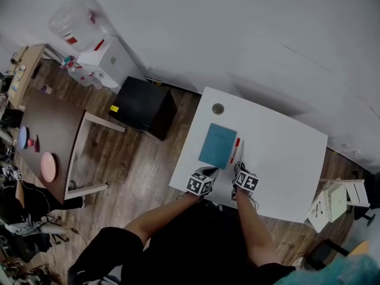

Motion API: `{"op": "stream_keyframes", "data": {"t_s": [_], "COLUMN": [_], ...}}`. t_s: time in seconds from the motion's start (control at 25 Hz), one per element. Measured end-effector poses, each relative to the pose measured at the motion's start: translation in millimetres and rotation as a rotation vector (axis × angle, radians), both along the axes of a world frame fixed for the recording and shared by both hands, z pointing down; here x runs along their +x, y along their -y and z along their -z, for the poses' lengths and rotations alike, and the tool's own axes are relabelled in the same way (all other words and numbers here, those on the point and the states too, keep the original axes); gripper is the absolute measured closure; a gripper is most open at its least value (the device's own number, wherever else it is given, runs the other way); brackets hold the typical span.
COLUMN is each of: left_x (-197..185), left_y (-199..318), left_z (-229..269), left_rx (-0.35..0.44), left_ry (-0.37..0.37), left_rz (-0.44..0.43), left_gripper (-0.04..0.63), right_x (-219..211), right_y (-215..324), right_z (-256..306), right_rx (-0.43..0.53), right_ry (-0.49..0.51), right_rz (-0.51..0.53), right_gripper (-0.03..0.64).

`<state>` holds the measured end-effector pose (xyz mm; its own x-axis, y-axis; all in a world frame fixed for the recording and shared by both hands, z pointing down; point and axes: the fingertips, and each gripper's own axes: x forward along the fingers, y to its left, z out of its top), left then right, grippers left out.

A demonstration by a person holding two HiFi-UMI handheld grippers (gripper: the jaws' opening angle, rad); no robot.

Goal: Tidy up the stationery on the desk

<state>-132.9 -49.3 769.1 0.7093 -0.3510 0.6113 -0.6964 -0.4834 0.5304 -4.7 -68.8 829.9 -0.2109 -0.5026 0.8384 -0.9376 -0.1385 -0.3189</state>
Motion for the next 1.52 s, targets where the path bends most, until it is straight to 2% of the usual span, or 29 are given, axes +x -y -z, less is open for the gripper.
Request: {"op": "stream_keyframes", "data": {"t_s": [0.28,0.48,0.72,1.0,1.36,1.52], "left_x": [-15,-27,-35,-26,-29,-27], "left_y": [-6,-8,-14,-7,-7,-22], "left_z": [0,-7,-11,2,5,9], "left_rx": [-0.006,-0.037,-0.081,-0.066,-0.054,-0.025], "left_ry": [-0.028,-0.017,-0.05,-0.178,-0.178,-0.127], "left_rz": [-0.015,-0.009,0.018,0.032,0.058,0.008], "left_gripper": [0.568,0.568,0.568,0.568,0.568,0.568], "right_x": [-7,-10,-11,-17,-22,-27], "right_y": [5,5,4,6,-3,-15], "right_z": [-8,-13,-12,-12,-1,15], "right_rx": [-0.013,-0.04,-0.056,-0.051,-0.035,-0.022], "right_ry": [-0.025,-0.071,-0.124,-0.122,-0.099,-0.085], "right_rz": [-0.07,-0.059,-0.053,-0.04,-0.008,0.022], "right_gripper": [0.528,0.528,0.527,0.517,0.508,0.509]}}
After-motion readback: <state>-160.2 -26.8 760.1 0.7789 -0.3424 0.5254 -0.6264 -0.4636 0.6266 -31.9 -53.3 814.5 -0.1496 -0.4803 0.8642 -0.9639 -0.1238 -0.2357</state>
